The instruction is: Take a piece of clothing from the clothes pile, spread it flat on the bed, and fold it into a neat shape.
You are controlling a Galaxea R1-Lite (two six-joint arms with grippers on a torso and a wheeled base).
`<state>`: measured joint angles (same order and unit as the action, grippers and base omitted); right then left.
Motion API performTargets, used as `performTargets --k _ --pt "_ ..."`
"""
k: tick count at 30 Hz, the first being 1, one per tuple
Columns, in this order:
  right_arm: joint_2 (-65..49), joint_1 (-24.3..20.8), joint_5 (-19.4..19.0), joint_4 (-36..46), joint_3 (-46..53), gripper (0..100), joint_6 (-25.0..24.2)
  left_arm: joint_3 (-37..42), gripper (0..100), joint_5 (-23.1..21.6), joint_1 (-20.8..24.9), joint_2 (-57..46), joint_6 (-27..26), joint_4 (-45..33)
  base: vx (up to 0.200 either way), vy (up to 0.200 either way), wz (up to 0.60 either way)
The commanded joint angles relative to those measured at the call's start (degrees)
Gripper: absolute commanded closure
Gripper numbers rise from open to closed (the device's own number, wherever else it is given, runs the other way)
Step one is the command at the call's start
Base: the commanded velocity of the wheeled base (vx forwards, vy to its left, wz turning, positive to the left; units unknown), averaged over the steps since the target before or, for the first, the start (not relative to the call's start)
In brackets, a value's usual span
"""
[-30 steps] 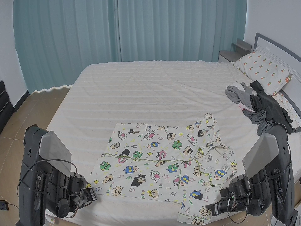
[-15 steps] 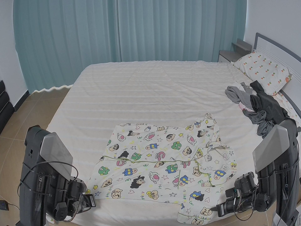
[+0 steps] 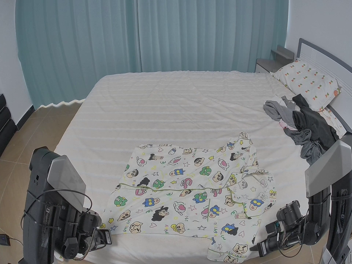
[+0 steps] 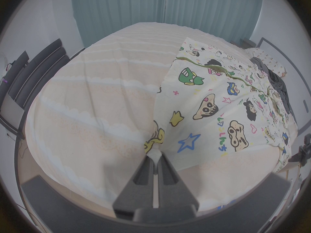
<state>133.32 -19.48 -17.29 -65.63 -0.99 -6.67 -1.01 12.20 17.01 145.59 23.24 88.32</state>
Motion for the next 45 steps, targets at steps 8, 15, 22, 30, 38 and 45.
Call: performTargets --k 8,15,22,30,38,45 --pt "-1.74 -0.03 -0.12 0.51 0.99 100 0.34 0.92 100 0.01 0.57 -0.13 -0.56 -1.75 0.000 0.000 0.00" --pt "-1.92 -0.03 0.24 0.77 0.99 100 0.25 0.66 0 0.10 0.22 0.22 -0.12 -0.34 0.000 0.000 0.00" --pt "-5.87 1.99 0.41 2.27 0.99 100 0.25 0.57 0 -1.66 -4.61 -2.77 1.55 1.68 0.000 0.000 0.00" --pt "-16.07 3.75 -0.38 10.44 0.99 100 0.34 0.75 0 -14.66 -13.58 -8.92 5.77 1.68 0.000 0.000 0.00" --pt "-15.28 4.10 -0.29 10.53 0.99 100 0.08 0.57 0 -20.99 -17.36 -8.83 8.23 1.68 0.000 0.000 0.00" --pt "-15.10 4.01 -0.38 10.53 0.99 100 0.08 0.31 0 -21.34 -19.20 -8.57 7.70 1.68 0.000 0.000 0.00"
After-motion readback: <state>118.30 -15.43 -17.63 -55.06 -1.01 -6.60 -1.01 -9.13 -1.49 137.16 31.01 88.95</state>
